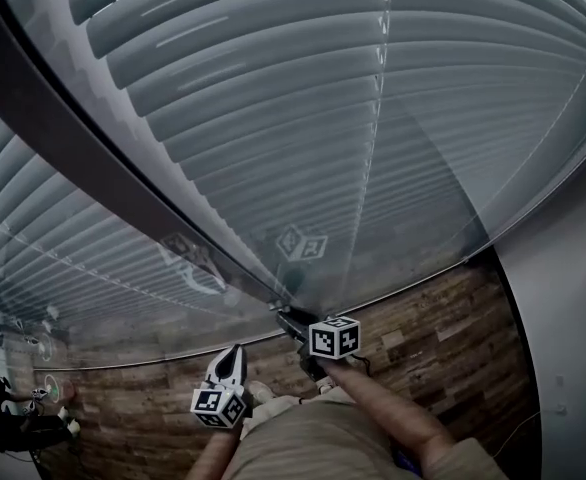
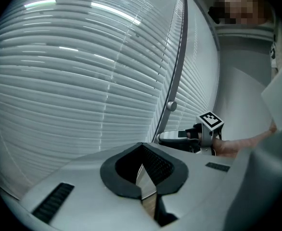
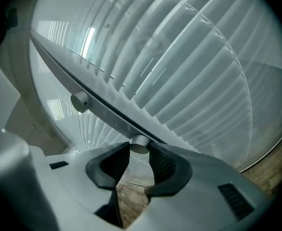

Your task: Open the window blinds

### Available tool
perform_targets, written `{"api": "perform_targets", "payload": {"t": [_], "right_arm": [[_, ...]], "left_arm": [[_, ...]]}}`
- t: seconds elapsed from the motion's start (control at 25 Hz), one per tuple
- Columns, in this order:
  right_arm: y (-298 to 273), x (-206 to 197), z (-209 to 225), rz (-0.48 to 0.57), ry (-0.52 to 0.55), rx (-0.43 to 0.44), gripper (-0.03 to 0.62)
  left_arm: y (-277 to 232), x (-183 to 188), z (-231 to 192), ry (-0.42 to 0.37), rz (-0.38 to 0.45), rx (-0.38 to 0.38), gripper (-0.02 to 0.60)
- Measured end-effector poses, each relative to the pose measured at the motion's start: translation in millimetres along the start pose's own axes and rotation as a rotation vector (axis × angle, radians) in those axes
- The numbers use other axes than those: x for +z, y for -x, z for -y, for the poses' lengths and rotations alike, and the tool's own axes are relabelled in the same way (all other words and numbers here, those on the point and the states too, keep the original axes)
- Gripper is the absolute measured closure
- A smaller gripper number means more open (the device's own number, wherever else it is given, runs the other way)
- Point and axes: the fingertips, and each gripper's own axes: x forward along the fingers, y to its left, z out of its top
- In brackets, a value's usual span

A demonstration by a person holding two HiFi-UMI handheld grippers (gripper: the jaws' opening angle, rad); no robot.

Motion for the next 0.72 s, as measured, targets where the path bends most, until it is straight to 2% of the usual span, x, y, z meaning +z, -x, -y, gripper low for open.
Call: {"api": "perform_targets", "payload": {"t": [0.04,0.08,0.12,0.2,0.28,0.32,0.36,0.44,0.52,0.6,0.64,0.72], "right_arm": [[0.2,0.2,0.1,-0.004,0.045,-0.039,0.462],[0.0,0.4,0.5,-0.026,0.143,-0.108,0.464],[-0.7,0.5,0.6,-0.067,0.288,-0.204,0.464],[-1.8,0.7,-1.3,-0.172,0.644,-0.414,0.464],[-1.7,-1.2,0.1,-0.249,0.941,-0.58,0.464],[-1.7,-2.2,2.4,-0.267,1.027,-0.628,0.467],[-1.8,-2.7,4.5,-0.273,1.062,-0.643,0.47],[-2.6,-4.2,5.4,-0.26,1.021,-0.6,0.47],[-2.6,-4.3,-0.3,-0.207,0.892,-0.494,0.467],[2.9,3.8,-11.1,-0.087,0.674,-0.353,0.45],[7.7,7.1,-12.8,-0.03,0.542,-0.293,0.42],[14.1,8.3,-10.5,0.023,0.289,-0.203,0.365]], "left_arm": [[-0.3,2.0,-1.0,-0.001,0.004,0.001,0.569],[-0.7,3.5,-2.1,-0.002,0.007,0.001,0.569],[-1.2,4.7,-3.3,-0.003,0.009,0.001,0.569],[-2.1,5.4,-5.0,-0.004,0.011,-0.001,0.569],[-2.8,6.2,-4.6,-0.005,0.01,-0.004,0.569],[-3.7,6.7,-3.9,-0.007,0.009,-0.008,0.569],[-4.6,7.2,-3.0,-0.009,0.009,-0.014,0.569],[-5.7,7.6,-2.1,-0.014,0.005,-0.025,0.569],[-6.1,7.0,-3.1,-0.016,0.0,-0.032,0.569],[-6.9,7.1,-3.8,-0.018,-0.002,-0.039,0.569],[-6.7,7.3,-4.0,-0.019,-0.002,-0.042,0.569],[-4.9,7.7,-5.7,-0.017,-0.004,-0.043,0.569]]}}
